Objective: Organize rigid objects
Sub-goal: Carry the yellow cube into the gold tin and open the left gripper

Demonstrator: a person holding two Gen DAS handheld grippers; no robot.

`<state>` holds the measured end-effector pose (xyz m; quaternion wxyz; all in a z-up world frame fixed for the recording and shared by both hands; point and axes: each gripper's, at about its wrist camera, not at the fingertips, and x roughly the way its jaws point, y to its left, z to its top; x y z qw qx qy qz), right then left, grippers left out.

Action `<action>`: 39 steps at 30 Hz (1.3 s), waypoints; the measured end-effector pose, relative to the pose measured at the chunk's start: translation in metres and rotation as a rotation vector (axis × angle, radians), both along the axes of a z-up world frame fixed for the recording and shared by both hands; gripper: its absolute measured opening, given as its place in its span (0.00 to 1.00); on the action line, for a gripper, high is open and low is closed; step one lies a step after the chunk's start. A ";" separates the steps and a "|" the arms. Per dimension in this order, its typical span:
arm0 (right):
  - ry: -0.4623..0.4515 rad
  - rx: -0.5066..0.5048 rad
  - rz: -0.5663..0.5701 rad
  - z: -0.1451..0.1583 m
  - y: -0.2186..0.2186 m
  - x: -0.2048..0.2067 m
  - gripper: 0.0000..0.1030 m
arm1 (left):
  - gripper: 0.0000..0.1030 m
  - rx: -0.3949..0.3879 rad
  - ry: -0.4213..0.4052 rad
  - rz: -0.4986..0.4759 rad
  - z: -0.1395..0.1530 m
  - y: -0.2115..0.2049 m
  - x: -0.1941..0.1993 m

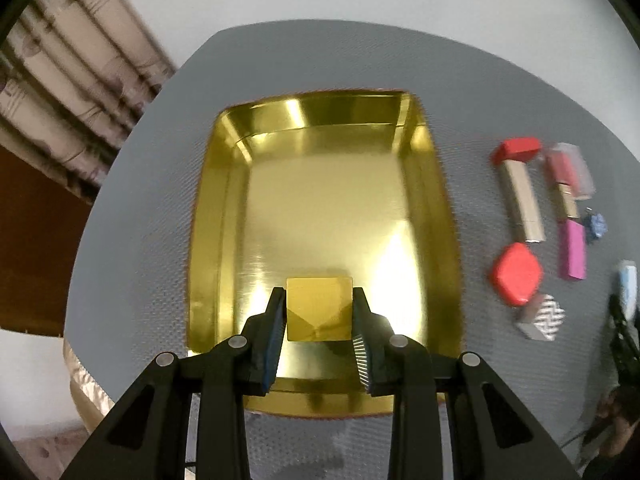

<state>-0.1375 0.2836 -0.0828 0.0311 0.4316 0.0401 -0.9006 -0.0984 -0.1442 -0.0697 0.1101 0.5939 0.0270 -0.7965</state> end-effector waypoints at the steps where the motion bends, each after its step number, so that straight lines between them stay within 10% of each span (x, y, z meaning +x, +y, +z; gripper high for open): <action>1: 0.000 0.000 0.000 0.000 0.000 0.000 0.57 | 0.27 -0.003 -0.007 0.000 -0.005 -0.005 -0.001; 16: 0.000 0.004 0.000 0.000 -0.005 -0.002 0.57 | 0.27 -0.030 -0.050 0.036 -0.039 -0.039 -0.003; 39: 0.000 0.006 -0.002 0.001 -0.004 0.000 0.57 | 0.47 -0.083 0.056 -0.001 -0.012 -0.040 0.012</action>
